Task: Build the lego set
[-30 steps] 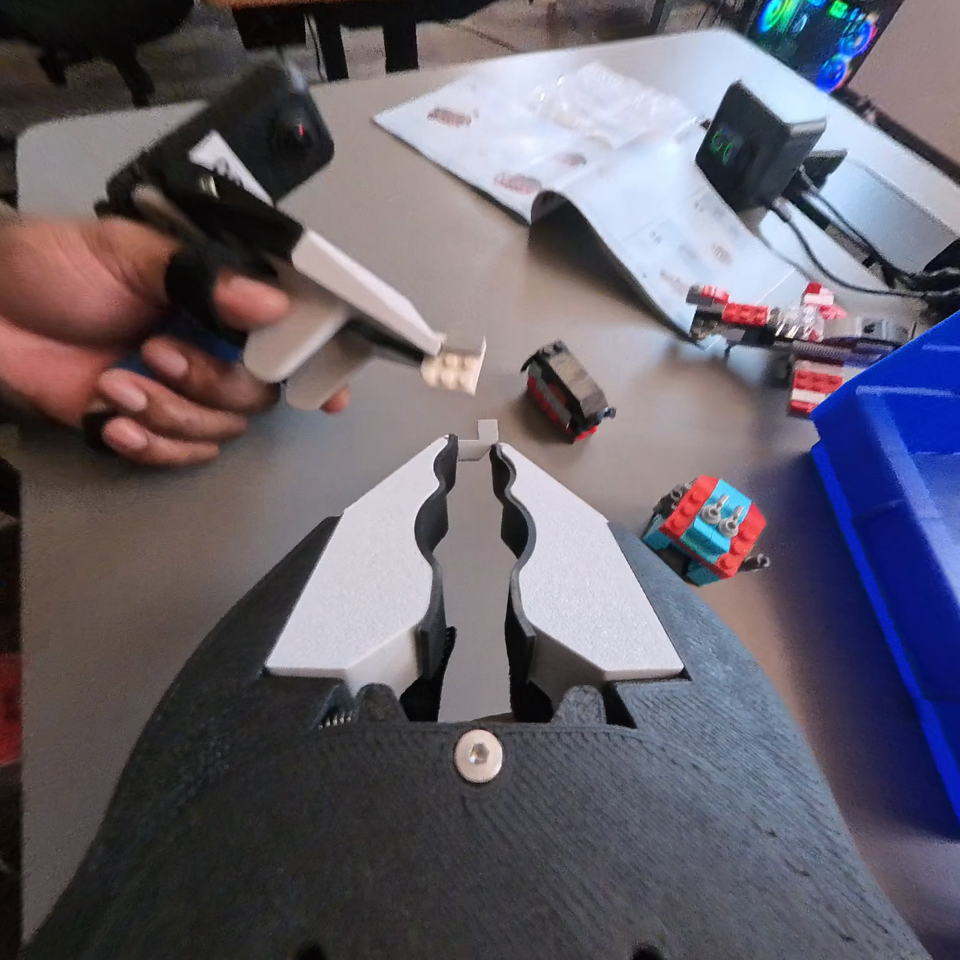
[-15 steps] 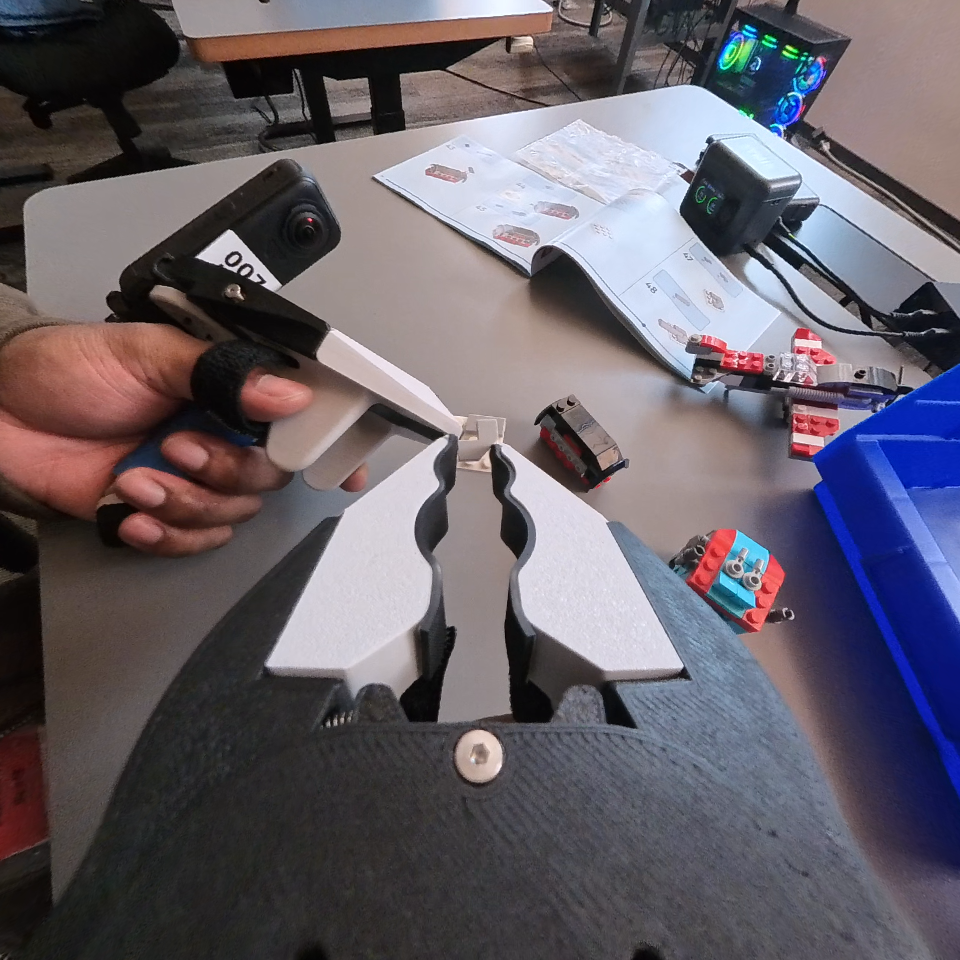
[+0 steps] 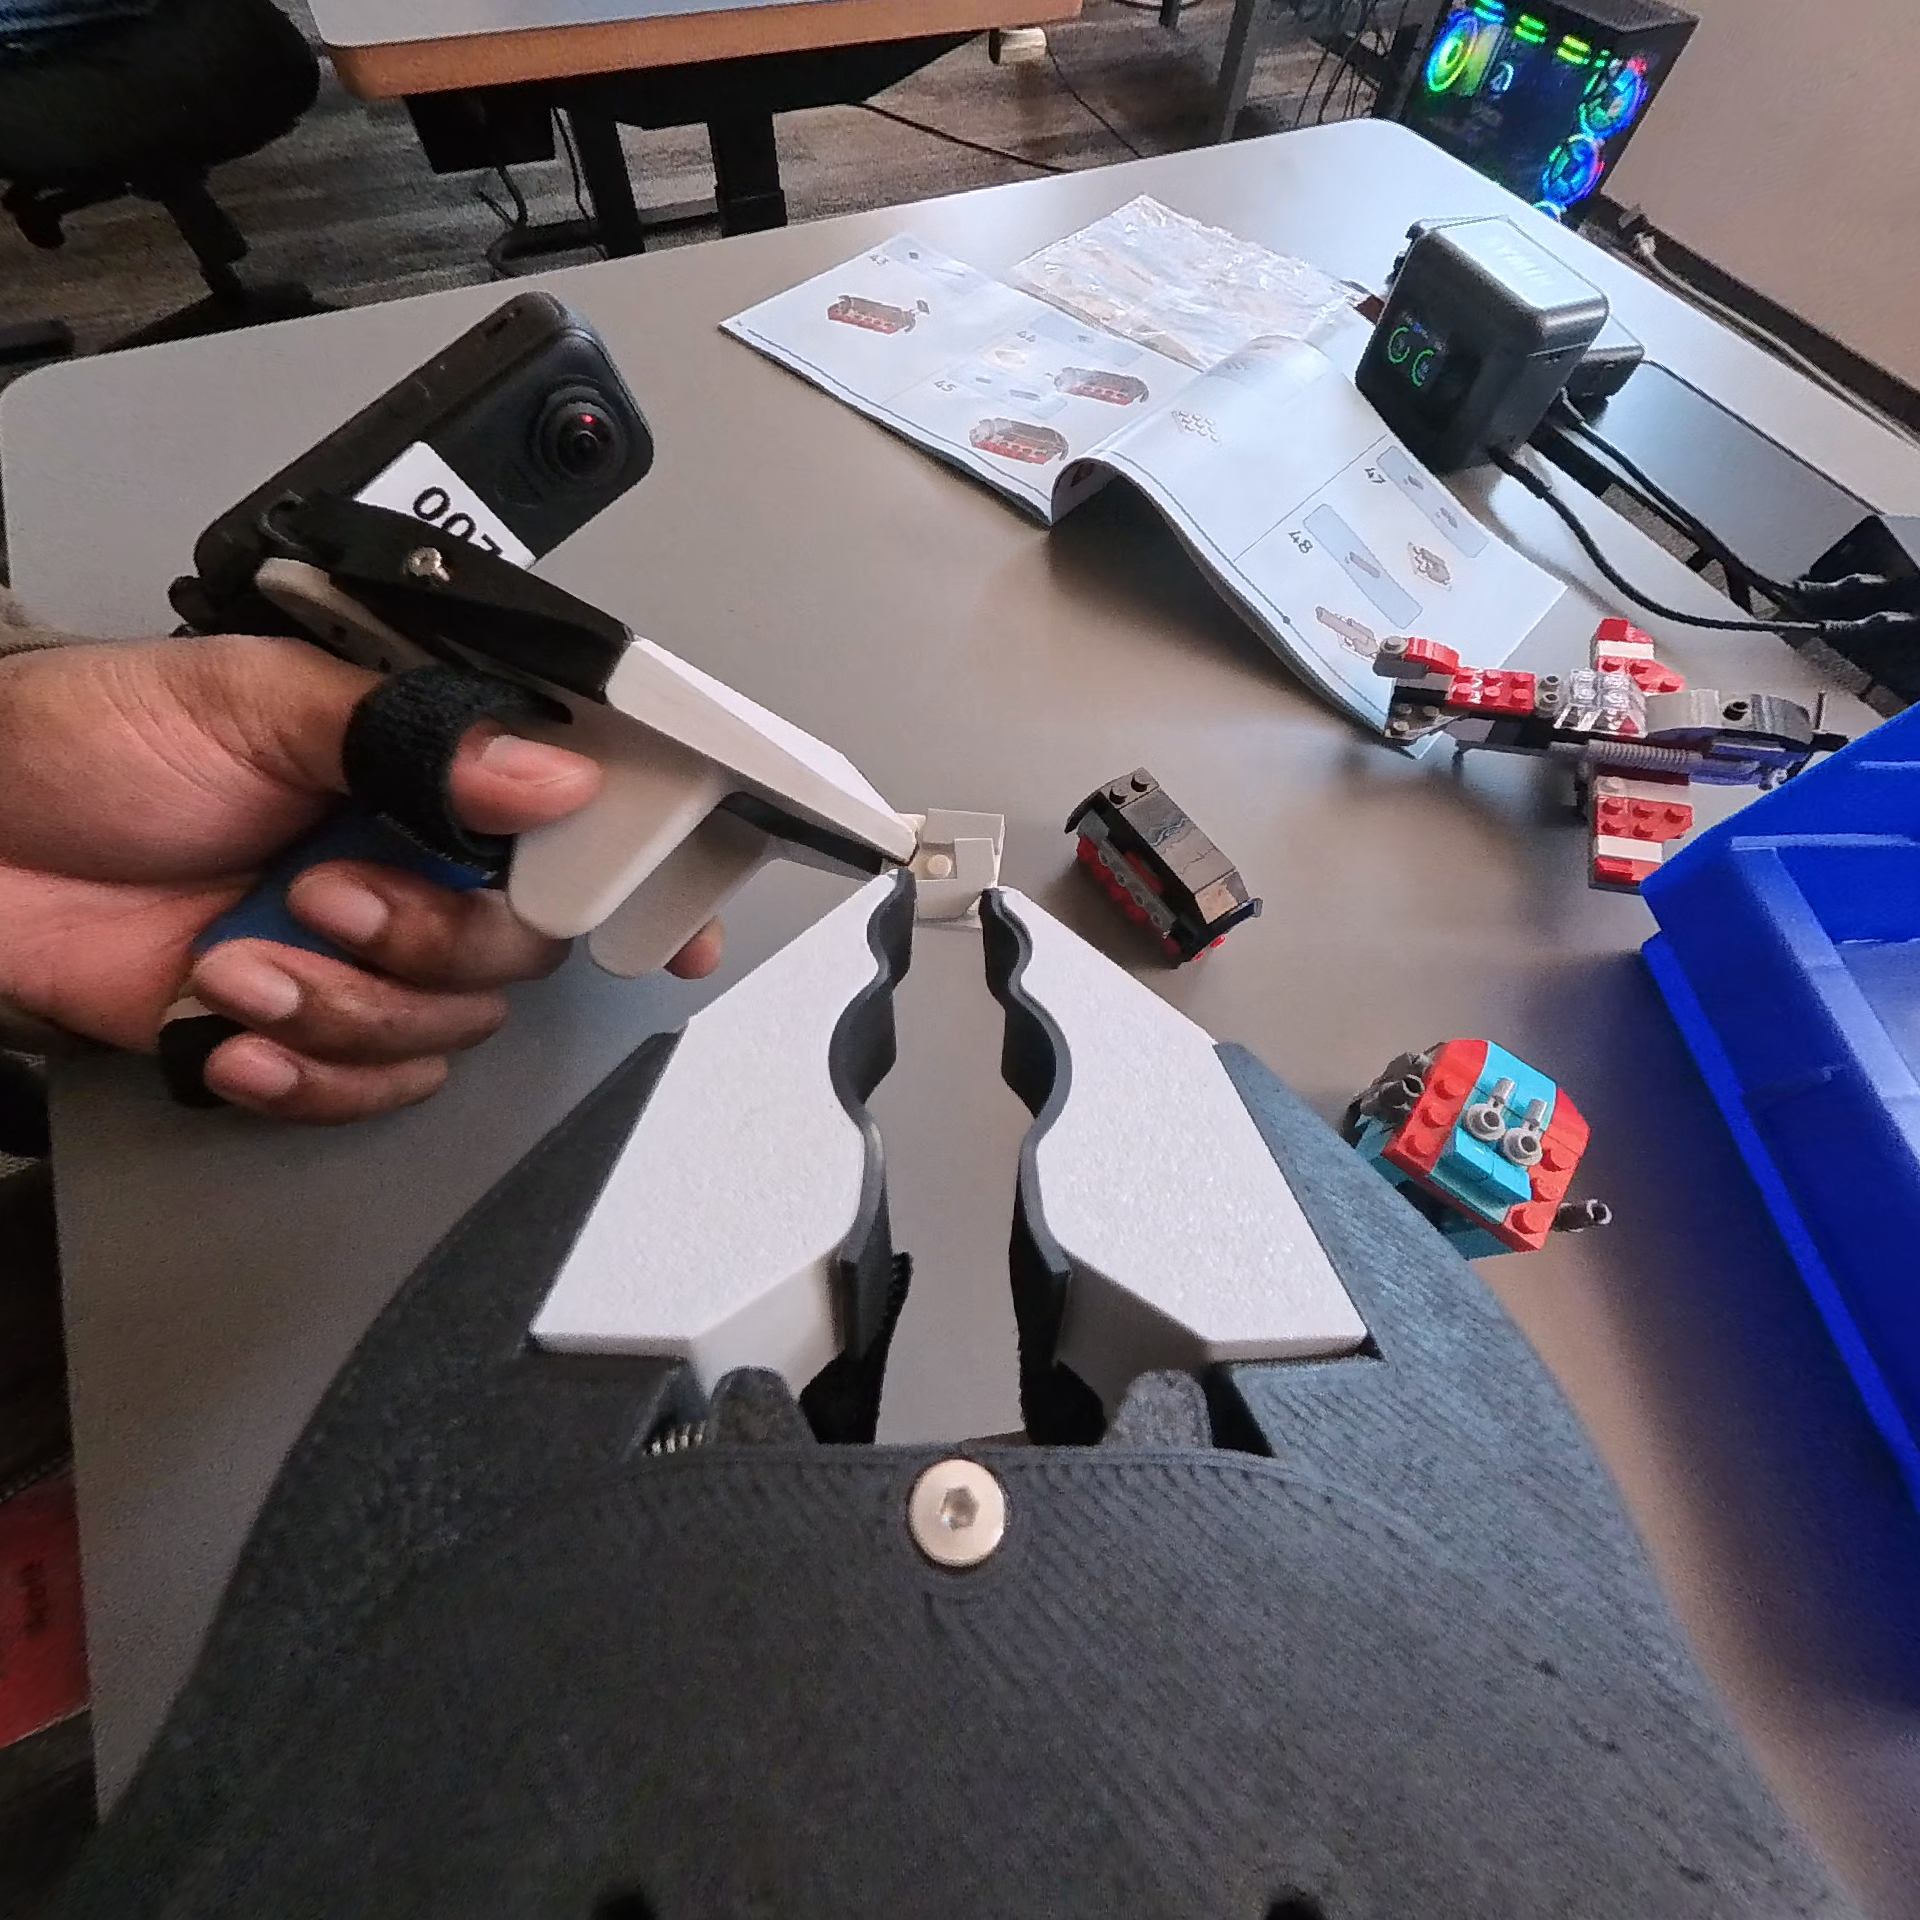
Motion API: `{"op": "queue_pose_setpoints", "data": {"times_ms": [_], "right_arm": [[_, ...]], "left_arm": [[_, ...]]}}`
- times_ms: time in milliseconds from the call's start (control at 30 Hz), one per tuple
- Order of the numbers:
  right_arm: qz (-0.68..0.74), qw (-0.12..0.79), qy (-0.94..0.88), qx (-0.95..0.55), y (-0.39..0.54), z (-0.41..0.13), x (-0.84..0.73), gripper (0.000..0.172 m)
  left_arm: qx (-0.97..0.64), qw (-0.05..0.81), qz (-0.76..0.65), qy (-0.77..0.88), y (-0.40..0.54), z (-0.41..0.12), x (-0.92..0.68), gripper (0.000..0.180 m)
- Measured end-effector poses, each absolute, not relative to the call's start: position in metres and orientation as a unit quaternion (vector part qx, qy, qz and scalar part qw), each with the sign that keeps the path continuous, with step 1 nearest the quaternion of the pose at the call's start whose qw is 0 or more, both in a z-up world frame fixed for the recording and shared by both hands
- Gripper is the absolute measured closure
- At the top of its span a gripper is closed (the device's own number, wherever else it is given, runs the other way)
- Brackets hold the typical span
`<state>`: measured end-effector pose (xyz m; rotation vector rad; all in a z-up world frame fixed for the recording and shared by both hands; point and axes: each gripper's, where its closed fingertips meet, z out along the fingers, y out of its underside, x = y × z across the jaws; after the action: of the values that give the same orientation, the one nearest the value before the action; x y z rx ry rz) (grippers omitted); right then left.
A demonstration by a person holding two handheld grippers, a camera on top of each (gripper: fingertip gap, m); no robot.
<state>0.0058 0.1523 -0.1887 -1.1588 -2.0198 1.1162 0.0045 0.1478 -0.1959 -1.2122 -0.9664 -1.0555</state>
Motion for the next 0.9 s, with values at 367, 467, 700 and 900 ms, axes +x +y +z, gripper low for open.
{"op": "queue_pose_setpoints", "data": {"times_ms": [367, 467, 700, 900], "right_arm": [[0.414, 0.279, -0.751, -0.432, 0.1514, -0.1896, 0.0056, 0.158], [0.414, 0.280, -0.750, -0.433, 0.1518, -0.1895, 0.0054, 0.158], [0.415, 0.283, -0.747, -0.435, 0.1517, -0.1896, 0.0048, 0.157], [0.417, 0.283, -0.748, -0.432, 0.1498, -0.1895, 0.0047, 0.153]], "left_arm": [[-0.512, 0.586, -0.466, -0.421, 0.1480, -0.1964, 0.0052, 0.175], [-0.509, 0.586, -0.468, -0.423, 0.1478, -0.1965, 0.0048, 0.175], [-0.501, 0.584, -0.474, -0.428, 0.1474, -0.1964, 0.0042, 0.176], [-0.495, 0.583, -0.479, -0.430, 0.1469, -0.1962, 0.0039, 0.175]]}}
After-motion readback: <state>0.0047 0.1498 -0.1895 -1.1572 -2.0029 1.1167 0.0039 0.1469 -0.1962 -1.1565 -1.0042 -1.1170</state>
